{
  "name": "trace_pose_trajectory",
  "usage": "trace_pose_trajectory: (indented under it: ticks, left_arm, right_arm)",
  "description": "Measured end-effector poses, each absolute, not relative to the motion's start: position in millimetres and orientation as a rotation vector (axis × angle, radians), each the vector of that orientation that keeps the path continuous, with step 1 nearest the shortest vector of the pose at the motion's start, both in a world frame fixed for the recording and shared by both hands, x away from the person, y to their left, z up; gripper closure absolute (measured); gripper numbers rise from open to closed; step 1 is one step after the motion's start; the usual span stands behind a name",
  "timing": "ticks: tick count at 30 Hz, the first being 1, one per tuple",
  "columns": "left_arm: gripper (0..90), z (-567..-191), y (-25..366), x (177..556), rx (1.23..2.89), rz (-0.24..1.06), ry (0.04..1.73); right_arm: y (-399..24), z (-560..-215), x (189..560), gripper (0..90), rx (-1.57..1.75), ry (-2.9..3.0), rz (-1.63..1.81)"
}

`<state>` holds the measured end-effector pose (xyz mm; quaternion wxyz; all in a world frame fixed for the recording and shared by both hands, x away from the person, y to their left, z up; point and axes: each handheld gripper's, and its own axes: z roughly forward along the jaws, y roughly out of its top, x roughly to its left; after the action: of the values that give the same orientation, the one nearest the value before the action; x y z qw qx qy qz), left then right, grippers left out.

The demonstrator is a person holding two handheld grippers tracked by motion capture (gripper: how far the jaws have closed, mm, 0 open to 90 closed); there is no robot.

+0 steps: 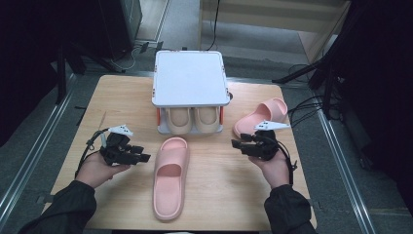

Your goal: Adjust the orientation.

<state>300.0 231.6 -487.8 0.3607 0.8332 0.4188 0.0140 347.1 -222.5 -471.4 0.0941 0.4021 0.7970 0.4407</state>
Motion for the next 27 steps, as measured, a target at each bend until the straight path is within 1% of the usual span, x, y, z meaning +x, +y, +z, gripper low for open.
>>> trace_pose_trajectory:
  ticks: [5,8,9,12,14,17,22,27]
  left_arm:
    - [49.2,-489,229,299,2.166,0.037,1.064]
    - [49.3,-489,229,299,2.164,0.037,1.067]
    - [49.3,-489,229,299,2.163,0.037,1.068]
    - [49.3,-489,229,299,2.162,0.035,1.068]
    - [49.3,-488,229,298,2.156,0.022,1.059]
    - [49.2,-486,224,294,2.162,0.023,1.012]
    - [49.3,-486,222,291,2.169,0.022,0.996]
    - [49.3,-485,222,287,2.154,0.022,0.981]
  right_arm:
    - [-257,-475,361,42.5,1.305,2.286,1.270]
    - [-266,-476,365,41.9,1.332,2.259,1.258]
    - [-274,-478,369,40.5,1.356,2.235,1.240]
    - [-279,-479,372,38.6,1.373,2.217,1.223]
    - [-288,-484,380,34.6,1.407,2.196,1.196]
    - [-296,-489,389,33.4,1.470,2.155,1.165]
    - [-305,-492,400,32.2,1.525,2.081,1.145]
    - [-309,-496,419,29.5,1.587,2.005,1.075]
